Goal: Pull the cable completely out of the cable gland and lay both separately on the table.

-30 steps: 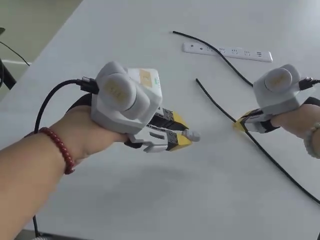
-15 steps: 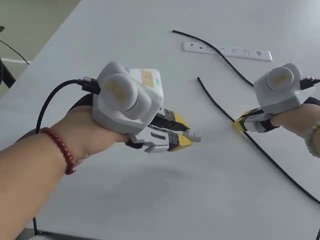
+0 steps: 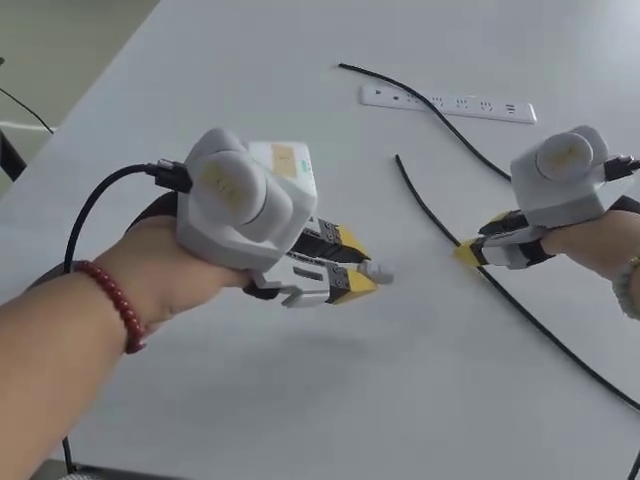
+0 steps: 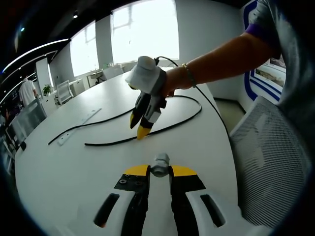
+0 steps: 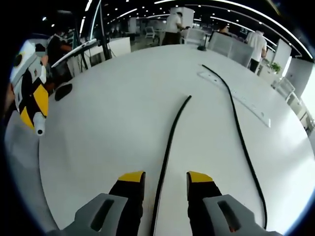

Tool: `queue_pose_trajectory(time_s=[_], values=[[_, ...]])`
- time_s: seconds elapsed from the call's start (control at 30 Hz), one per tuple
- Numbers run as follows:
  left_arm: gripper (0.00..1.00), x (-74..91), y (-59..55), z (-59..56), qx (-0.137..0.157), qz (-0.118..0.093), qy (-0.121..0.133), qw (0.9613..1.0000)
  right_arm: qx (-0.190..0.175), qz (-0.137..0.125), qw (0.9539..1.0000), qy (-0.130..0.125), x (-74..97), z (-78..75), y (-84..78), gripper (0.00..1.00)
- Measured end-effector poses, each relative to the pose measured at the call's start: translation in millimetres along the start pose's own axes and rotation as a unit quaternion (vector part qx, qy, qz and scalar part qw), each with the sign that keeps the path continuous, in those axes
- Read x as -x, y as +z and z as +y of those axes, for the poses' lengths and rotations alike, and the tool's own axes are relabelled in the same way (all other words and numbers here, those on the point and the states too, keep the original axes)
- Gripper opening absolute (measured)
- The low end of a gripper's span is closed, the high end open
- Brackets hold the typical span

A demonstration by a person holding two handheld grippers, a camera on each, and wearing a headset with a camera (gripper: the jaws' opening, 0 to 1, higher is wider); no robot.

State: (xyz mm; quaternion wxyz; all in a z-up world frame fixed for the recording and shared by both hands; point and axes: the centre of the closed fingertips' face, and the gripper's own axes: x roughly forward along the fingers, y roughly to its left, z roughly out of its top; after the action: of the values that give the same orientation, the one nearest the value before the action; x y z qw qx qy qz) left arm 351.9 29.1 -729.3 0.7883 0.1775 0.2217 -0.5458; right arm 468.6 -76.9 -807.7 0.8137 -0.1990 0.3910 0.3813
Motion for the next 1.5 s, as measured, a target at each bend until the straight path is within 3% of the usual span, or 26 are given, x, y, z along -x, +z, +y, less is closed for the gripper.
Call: queue_pose_trajectory(time_s=[0.1,0.23,0.37,0.47,0.63,0.77,0.87,1.07,1.2,1.23,1.33,1.5], values=[[0.16,-0.7,1.6,-0.4,0.000,-0.001,0.001,1.0000,-0.008,-0.022,0.9997,-0.002,7.3,4.0,0.9,0.48],[0.16,-2.1,4.2,-1.7,0.000,-0.004,0.000,1.0000,-0.008,-0.040,0.9992,-0.002,17.9,9.3,1.0,0.56],[0.16,-2.4,4.9,-3.2,-0.002,-0.003,-0.001,1.0000,-0.008,-0.074,0.9972,-0.008,32.3,12.9,8.4,0.66],[0.16,-2.4,3.8,-3.4,-0.002,-0.001,-0.002,1.0000,-0.011,-0.114,0.9934,-0.009,44.1,20.3,17.9,0.76],[0.16,-1.8,4.3,-2.0,-0.002,-0.002,-0.001,1.0000,-0.005,-0.131,0.9913,-0.012,57.7,31.8,16.7,0.80],[0.16,-1.5,4.6,0.4,-0.001,-0.003,0.002,1.0000,-0.009,-0.151,0.9882,-0.020,67.2,35.8,15.8,0.90],[0.16,-0.8,5.1,2.0,0.001,-0.005,0.004,1.0000,-0.008,-0.188,0.9818,-0.028,77.9,40.2,21.4,0.99],[0.16,-0.3,5.1,3.9,0.001,-0.005,0.008,1.0000,0.005,-0.185,0.9823,-0.032,89.4,52.1,13.7,1.00],[0.16,0.2,5.2,5.3,0.004,-0.010,0.012,0.9999,-0.003,-0.198,0.9796,-0.033,100.6,55.9,15.2,0.99],[0.16,0.0,4.5,5.7,0.004,-0.009,0.014,0.9999,-0.004,-0.209,0.9771,-0.039,106.2,55.9,18.4,1.00],[0.16,-3.8,-2.1,9.0,0.007,-0.005,0.020,0.9998,-0.007,-0.219,0.9748,-0.043,116.4,57.1,21.7,1.00],[0.16,-17.2,-20.6,23.8,0.002,0.020,0.042,0.9989,-0.006,-0.231,0.9717,-0.049,129.0,56.1,24.9,1.00]])
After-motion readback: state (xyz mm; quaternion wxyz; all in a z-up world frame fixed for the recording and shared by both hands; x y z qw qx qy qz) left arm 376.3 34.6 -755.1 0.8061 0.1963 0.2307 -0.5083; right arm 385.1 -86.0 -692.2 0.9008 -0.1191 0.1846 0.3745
